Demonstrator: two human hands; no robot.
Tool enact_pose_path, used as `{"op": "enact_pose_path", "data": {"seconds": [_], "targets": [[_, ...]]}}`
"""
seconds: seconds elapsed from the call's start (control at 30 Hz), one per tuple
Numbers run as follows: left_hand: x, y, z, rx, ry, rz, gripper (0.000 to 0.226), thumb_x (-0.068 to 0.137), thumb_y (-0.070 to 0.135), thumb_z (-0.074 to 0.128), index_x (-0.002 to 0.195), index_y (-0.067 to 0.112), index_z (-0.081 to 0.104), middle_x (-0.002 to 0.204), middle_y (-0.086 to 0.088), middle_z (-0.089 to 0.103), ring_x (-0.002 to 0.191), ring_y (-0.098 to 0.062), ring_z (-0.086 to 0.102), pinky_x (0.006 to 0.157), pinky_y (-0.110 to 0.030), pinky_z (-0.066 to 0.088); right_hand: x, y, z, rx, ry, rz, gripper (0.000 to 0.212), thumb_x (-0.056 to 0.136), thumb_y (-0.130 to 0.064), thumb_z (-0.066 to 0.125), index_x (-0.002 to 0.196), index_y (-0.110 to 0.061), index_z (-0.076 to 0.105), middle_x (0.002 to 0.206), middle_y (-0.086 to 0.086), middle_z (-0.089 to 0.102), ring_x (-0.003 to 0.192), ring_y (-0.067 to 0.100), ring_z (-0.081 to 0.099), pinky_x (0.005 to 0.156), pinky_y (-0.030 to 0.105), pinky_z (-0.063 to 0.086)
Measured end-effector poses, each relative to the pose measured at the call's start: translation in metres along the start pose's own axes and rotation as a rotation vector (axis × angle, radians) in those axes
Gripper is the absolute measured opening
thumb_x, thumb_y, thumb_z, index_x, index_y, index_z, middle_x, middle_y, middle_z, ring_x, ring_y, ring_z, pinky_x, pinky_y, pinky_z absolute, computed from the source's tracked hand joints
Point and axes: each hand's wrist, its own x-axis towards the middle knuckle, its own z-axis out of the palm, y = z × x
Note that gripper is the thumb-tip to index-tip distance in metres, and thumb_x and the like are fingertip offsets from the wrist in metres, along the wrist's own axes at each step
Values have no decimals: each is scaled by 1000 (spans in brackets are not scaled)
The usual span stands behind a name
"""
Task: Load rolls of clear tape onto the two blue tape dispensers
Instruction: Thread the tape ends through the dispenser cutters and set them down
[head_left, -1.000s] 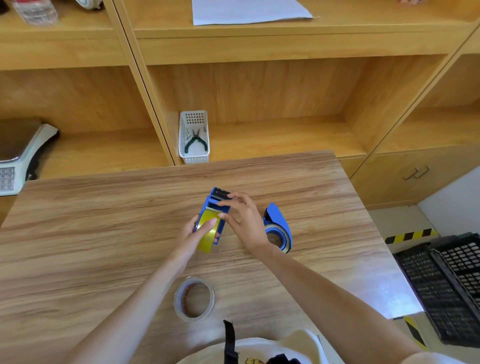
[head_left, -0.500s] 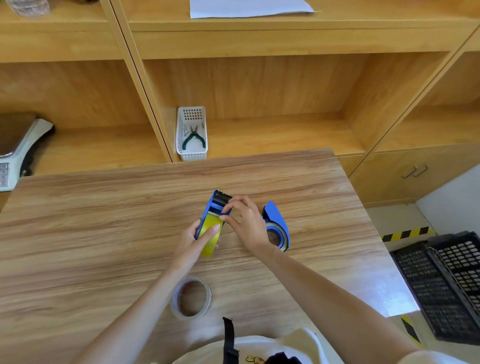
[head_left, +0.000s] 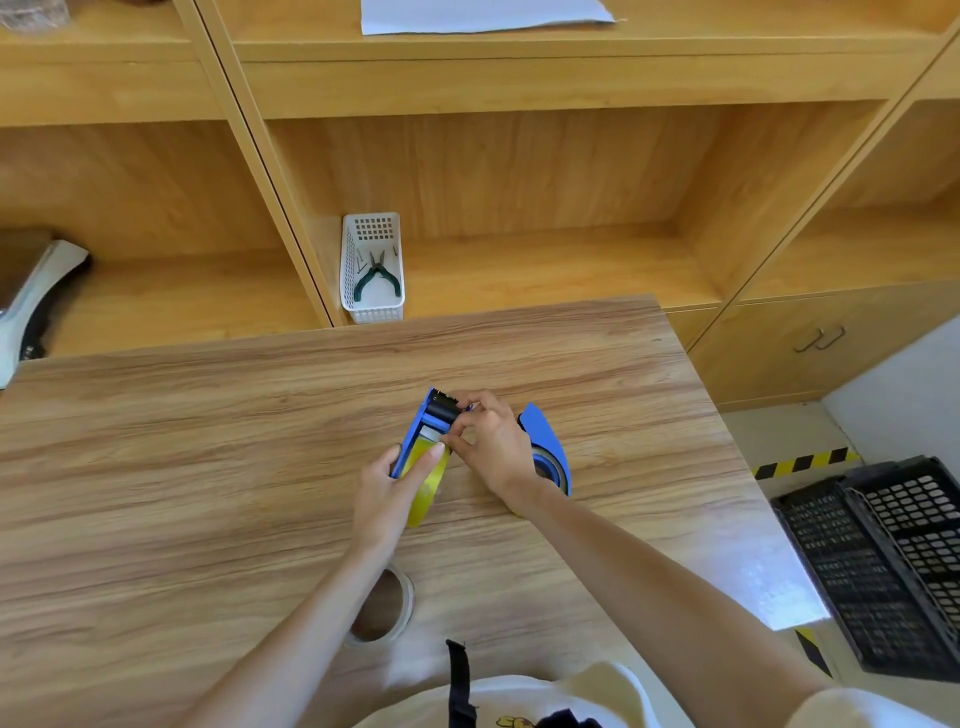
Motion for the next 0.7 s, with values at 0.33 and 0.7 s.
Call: {"op": "enact_pose_path", "data": {"seconds": [0.33, 0.7], "targets": [[9, -1, 0, 30, -170, -9, 56, 78, 60, 66, 96, 6, 64, 71, -7, 56, 65, -16, 51, 65, -34, 39, 19, 5, -13, -58, -95, -13, 14, 91, -21, 60, 82, -14, 68, 127, -5, 52, 107, 19, 60, 68, 37, 54], [9, -10, -6, 52, -478, -162, 89, 55, 55, 86, 128, 17, 51, 105, 6, 74, 99, -10, 67, 84, -28, 52, 42, 11, -38, -193, -140, 119, 22, 94, -18, 47, 90, -11, 67, 120, 3, 54, 91, 34, 64, 74, 42, 54]]}}
